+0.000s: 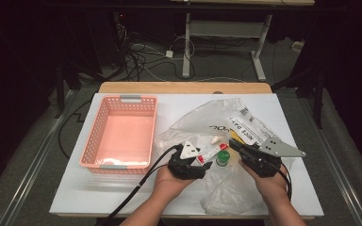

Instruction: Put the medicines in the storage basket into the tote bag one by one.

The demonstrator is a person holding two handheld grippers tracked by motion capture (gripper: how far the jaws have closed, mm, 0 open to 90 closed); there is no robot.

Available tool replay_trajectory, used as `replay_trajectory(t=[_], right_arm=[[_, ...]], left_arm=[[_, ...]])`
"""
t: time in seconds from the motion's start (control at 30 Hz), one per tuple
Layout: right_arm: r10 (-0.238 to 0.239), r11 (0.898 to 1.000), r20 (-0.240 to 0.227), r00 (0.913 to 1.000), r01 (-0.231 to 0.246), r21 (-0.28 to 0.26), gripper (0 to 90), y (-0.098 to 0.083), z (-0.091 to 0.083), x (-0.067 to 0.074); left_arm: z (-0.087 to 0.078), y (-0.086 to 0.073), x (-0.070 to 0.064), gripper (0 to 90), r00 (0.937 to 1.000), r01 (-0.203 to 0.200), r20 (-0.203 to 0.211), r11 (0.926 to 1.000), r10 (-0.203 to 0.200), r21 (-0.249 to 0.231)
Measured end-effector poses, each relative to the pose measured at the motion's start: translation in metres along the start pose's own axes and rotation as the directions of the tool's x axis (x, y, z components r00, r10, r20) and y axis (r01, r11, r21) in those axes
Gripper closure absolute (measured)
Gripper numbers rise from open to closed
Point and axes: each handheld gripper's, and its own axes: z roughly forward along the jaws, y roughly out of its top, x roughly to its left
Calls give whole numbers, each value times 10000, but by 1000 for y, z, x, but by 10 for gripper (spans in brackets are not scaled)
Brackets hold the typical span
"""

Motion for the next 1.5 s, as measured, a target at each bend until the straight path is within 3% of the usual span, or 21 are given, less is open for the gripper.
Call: replay_trajectory(t=[0.2,0.4,0.53,0.63,0.7,0.77,0.9,0.93,1.03,1.33,1.4,1.5], right_arm=[[-101,9999,7,9999,101,45,900,-1,-1,2],[-91,9997,55,9999,90,205,900,-3,-1,2],[-110,9996,146,9998,106,253,900,-5,-3,0],[-94,9996,135,9999,90,272,900,-6,-3,-1],[-103,9995,138,9999,99,294,900,-6,-3,0],[-122,9994,107,9999,118,336,900,-7,-3,0],[-85,9994,159,9998,80,324,900,-6,-4,0],[-101,9995,165,9998,96,309,900,-6,-4,0],[-79,9996,192,9998,74,286,900,-6,-6,0],[-109,9994,94,9999,106,336,900,-6,-4,3],[-98,9994,88,9999,95,345,900,-6,-3,3],[-87,9992,74,9999,84,390,900,-7,-2,3]], left_arm=[[-17,-27,4,345,9996,269,-32,9988,-268,402],[-24,-39,6,261,9991,415,102,9965,-423,724],[-15,-40,8,161,9975,657,205,9925,-681,1035],[-5,-35,11,158,9974,717,-62,9883,-715,1343],[2,-28,14,142,9960,846,-400,9891,-804,1207],[9,-21,16,142,9964,682,-601,9884,-605,1354],[29,-12,16,152,9968,675,-551,9769,-575,2026],[30,-12,12,137,9962,440,-830,9764,-269,2113],[30,-12,8,223,9931,654,-1084,9776,-443,2002],[23,-17,7,649,9858,1219,-1342,9805,-1014,1540],[23,-18,8,739,9861,1236,-1290,9809,-1045,1501],[23,-18,6,872,9916,996,-967,9836,-856,1506]])
